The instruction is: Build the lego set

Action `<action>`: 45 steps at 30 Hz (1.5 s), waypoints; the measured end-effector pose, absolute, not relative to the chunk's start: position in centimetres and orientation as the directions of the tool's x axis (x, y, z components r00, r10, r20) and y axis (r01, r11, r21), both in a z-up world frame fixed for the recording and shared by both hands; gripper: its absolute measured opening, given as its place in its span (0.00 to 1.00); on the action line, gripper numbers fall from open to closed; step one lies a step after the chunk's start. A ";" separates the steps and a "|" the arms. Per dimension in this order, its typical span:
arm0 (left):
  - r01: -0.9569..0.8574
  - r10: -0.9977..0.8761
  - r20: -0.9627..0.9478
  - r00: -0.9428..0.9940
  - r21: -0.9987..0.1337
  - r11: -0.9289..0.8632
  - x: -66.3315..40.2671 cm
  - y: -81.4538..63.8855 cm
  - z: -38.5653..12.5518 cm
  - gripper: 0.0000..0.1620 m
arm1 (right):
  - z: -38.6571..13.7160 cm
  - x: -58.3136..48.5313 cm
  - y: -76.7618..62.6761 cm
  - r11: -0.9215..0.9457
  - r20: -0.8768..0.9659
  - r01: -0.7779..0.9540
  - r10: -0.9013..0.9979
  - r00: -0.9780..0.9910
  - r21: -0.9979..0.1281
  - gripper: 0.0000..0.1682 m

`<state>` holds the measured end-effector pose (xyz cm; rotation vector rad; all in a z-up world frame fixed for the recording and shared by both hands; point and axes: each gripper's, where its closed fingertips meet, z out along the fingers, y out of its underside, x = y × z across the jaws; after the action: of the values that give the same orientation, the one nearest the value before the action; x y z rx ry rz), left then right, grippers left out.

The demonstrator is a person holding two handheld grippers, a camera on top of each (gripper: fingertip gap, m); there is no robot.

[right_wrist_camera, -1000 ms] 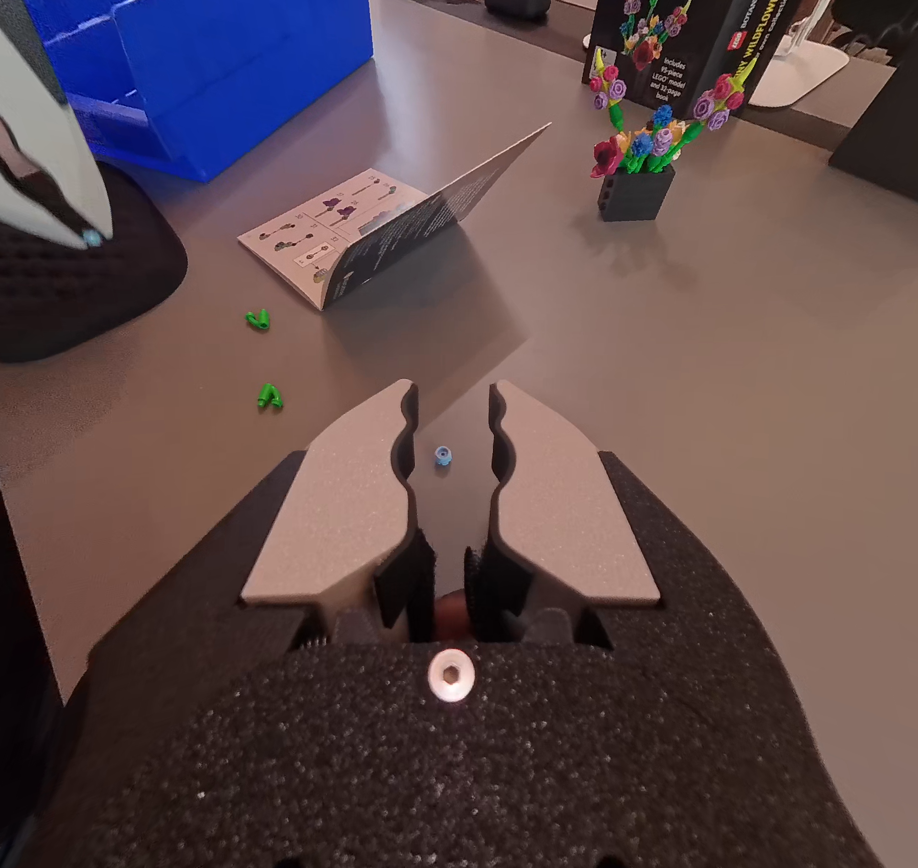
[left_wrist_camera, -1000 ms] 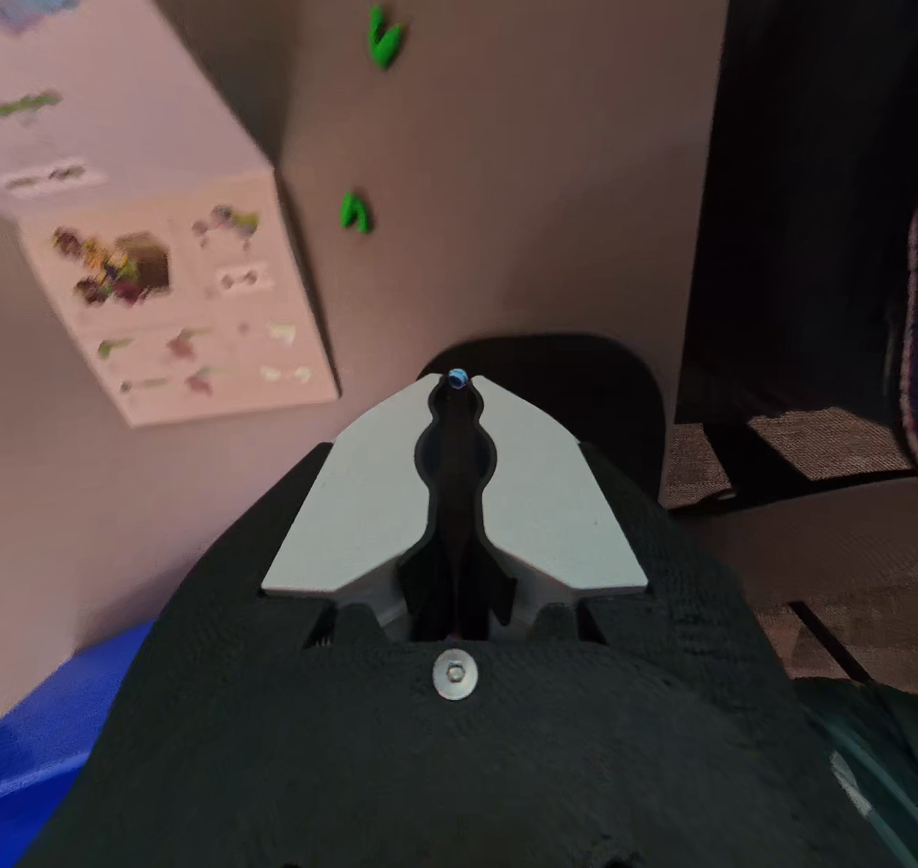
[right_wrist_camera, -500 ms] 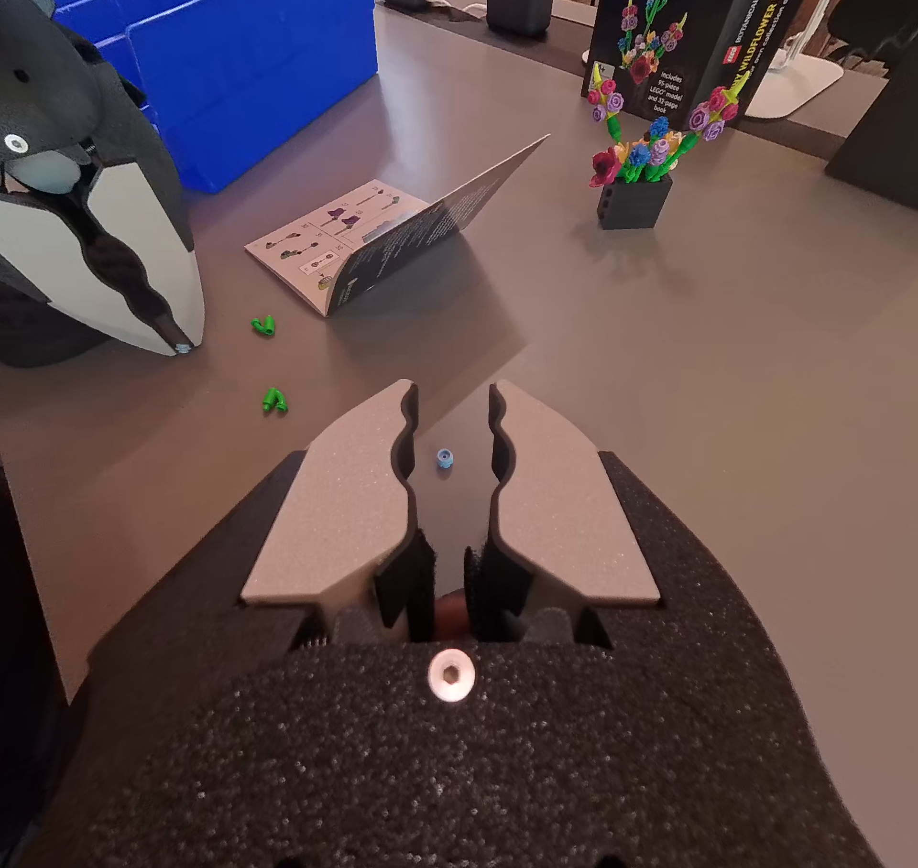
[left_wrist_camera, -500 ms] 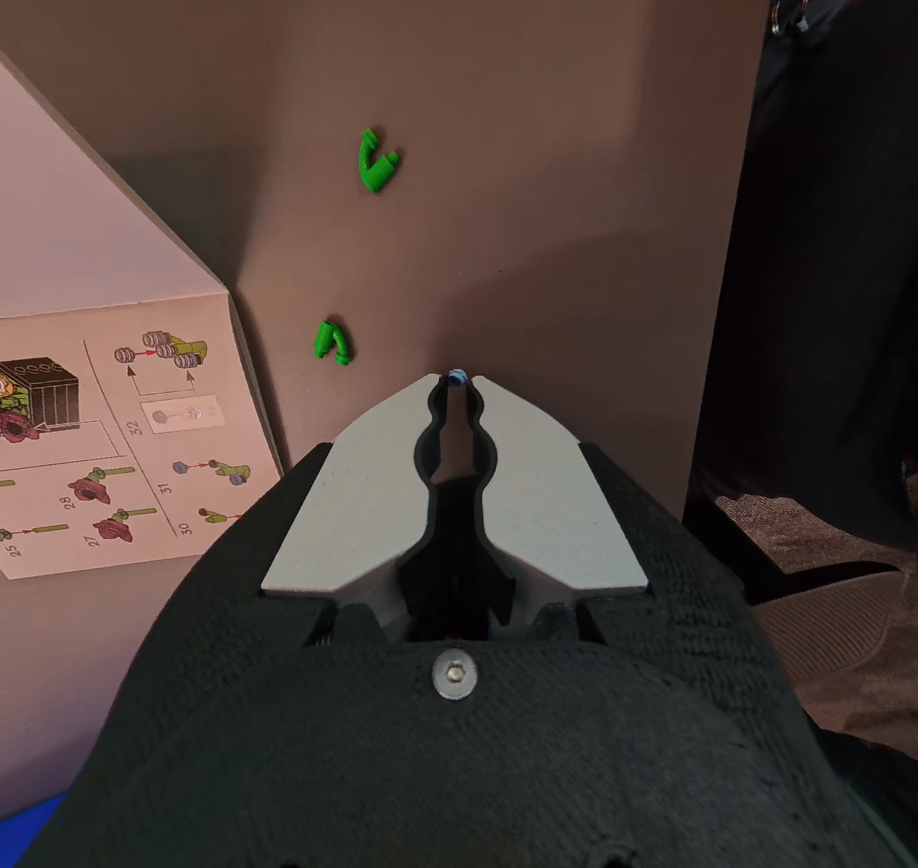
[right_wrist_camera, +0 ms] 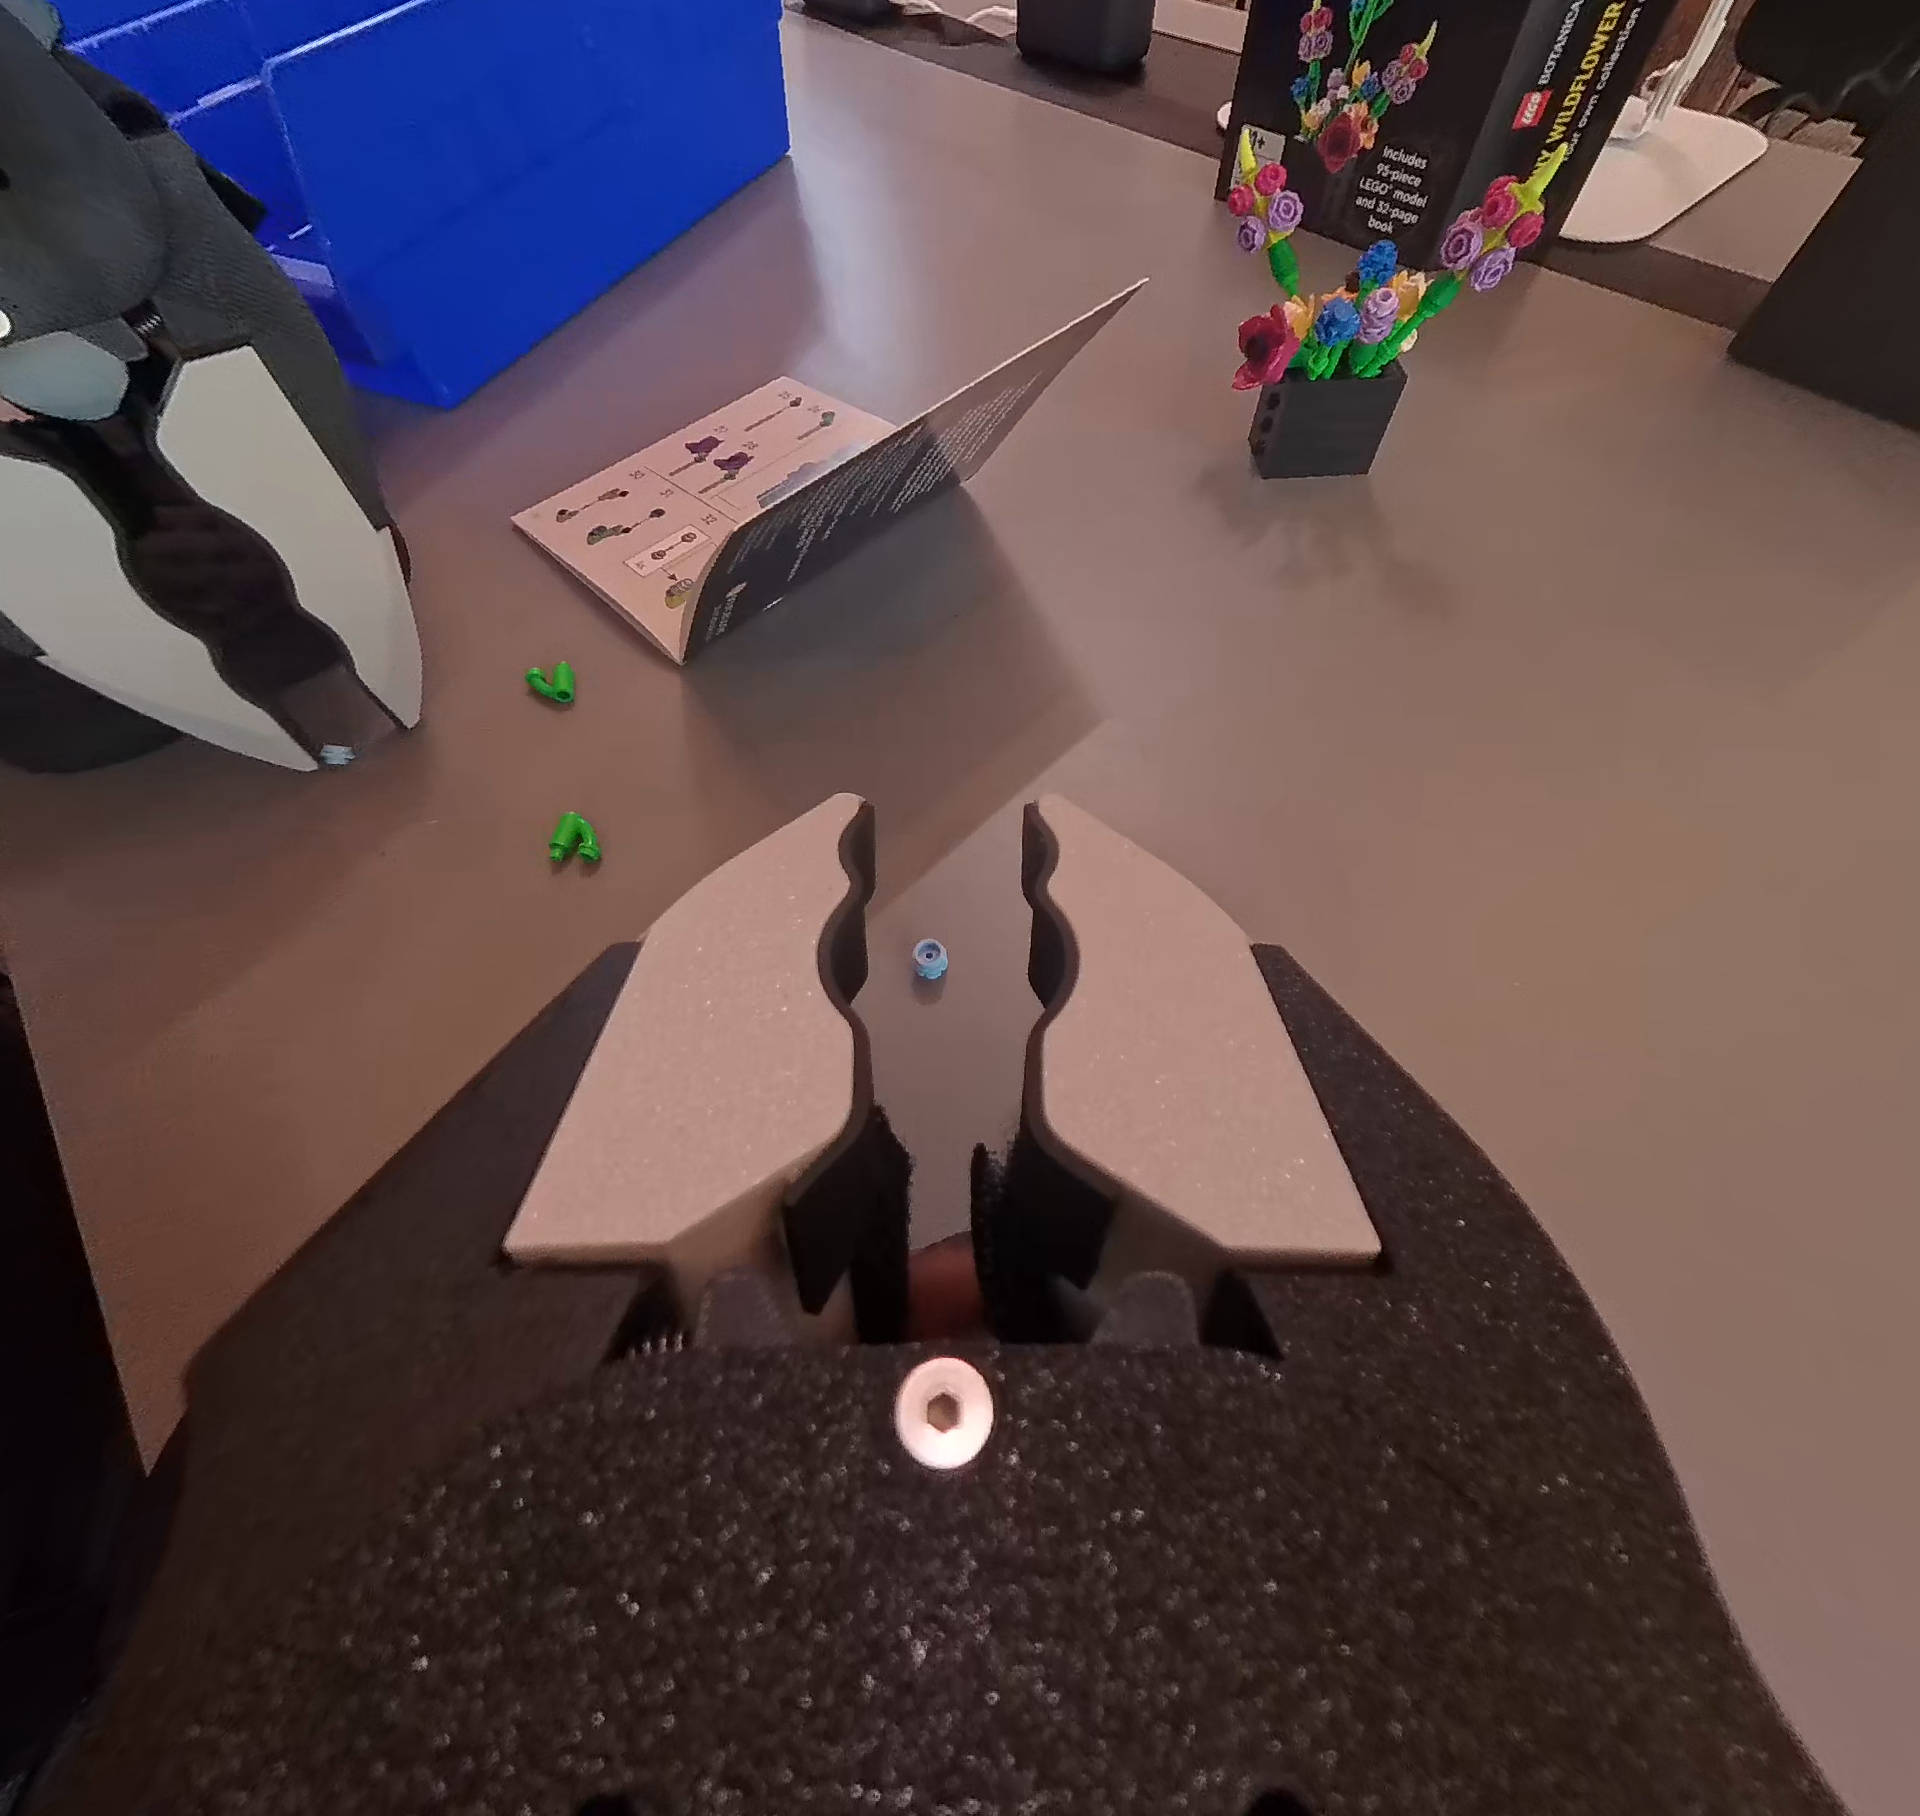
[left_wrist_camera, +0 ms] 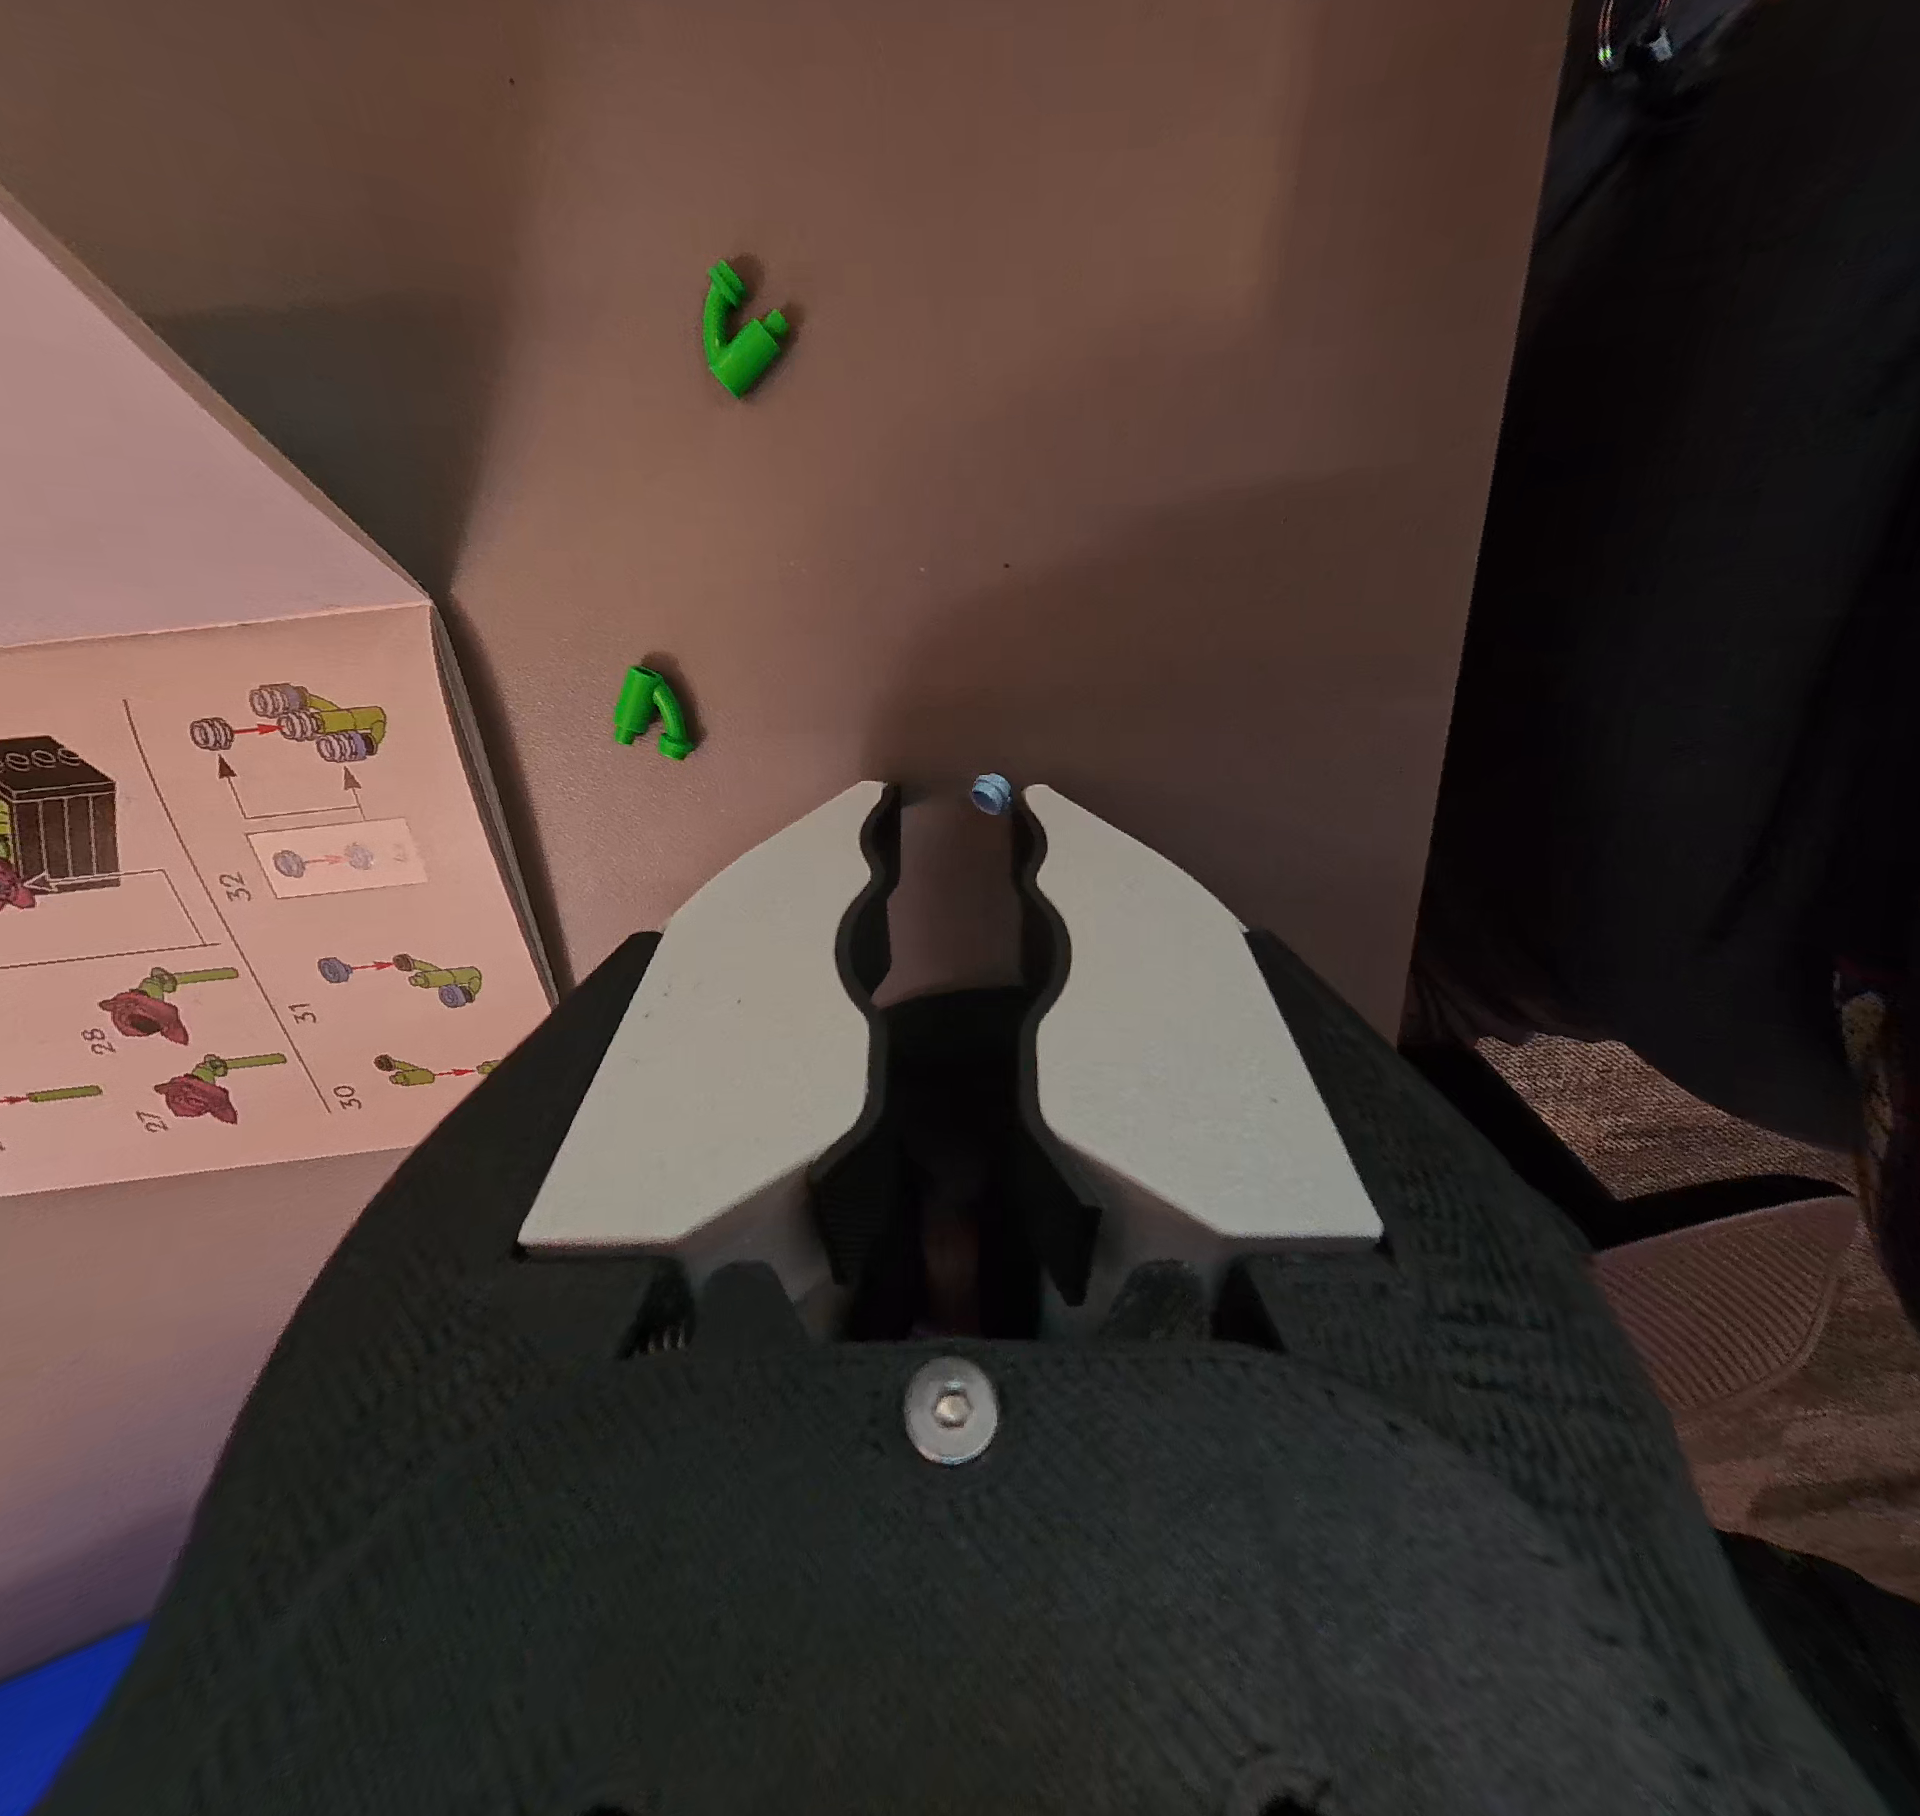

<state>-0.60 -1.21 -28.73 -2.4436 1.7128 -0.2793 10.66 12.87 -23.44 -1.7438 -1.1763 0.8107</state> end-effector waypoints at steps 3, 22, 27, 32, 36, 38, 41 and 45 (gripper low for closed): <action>-0.910 -0.939 0.071 0.338 -0.228 -0.345 -0.5 -1.3 -28.7 0.15 | -23.4 10.7 12.9 -0.186 -0.048 0.380 0.937 0.346 -0.906 0.16; -0.560 -0.783 0.008 0.622 -0.695 -0.452 -4.0 -0.3 -20.7 0.00 | -20.0 6.2 4.8 -0.088 -0.096 0.328 0.995 -0.008 -0.941 0.02; -0.392 -0.735 0.161 0.658 -0.760 -0.518 -3.8 -2.6 -21.9 0.00 | -23.6 1.5 -1.4 -0.064 -0.191 0.506 0.960 -0.204 -0.860 0.03; -0.396 -0.746 0.225 0.627 -0.732 -0.554 -1.2 -3.9 -25.1 0.01 | -25.6 0.0 -1.7 0.045 -0.110 0.601 0.969 -0.220 -0.798 0.03; -0.383 -0.740 0.248 0.625 -0.728 -0.568 -0.9 -3.5 -25.7 0.01 | -26.3 -0.5 -2.2 0.095 -0.088 0.614 0.961 -0.261 -0.783 0.04; -0.369 -0.738 0.267 0.619 -0.730 -0.574 -0.9 -3.4 -25.6 0.01 | -26.9 -0.7 -2.0 0.127 -0.056 0.633 0.964 -0.261 -0.764 0.05; -0.363 -0.734 0.290 0.614 -0.722 -0.589 -1.0 -3.6 -25.8 0.01 | -27.3 -0.9 -2.2 0.170 -0.019 0.636 0.960 -0.279 -0.753 0.05; -0.404 -0.741 0.275 0.613 -0.697 -0.593 -0.8 -3.8 -26.6 0.02 | -27.9 -0.7 -2.4 0.190 -0.016 0.666 0.957 -0.291 -0.721 0.05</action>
<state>-0.82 -3.78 -26.57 -2.2492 0.8972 -0.7480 -0.74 -2.41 -27.95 -1.5158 -2.0306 0.8803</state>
